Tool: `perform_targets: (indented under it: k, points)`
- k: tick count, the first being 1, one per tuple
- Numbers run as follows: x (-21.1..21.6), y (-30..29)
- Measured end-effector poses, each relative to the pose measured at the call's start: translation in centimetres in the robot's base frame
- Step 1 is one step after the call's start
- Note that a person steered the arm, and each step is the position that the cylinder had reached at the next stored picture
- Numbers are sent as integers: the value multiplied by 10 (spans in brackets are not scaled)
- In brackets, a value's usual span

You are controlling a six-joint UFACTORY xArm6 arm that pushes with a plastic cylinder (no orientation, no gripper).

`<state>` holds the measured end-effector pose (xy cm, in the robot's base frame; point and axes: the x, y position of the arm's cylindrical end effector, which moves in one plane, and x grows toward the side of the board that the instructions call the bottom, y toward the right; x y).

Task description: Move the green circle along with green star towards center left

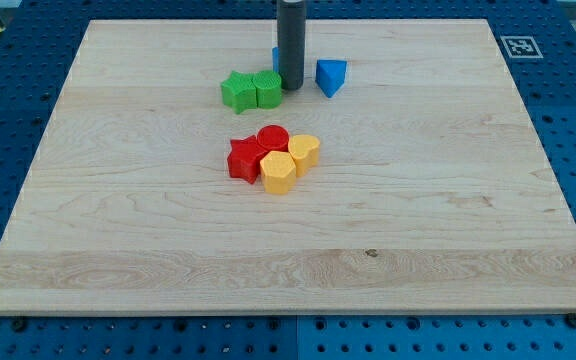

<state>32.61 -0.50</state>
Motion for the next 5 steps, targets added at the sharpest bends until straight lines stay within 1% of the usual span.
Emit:
perform_targets:
  k: [2,5]
  points:
    - [6,30]
    - [15,-31]
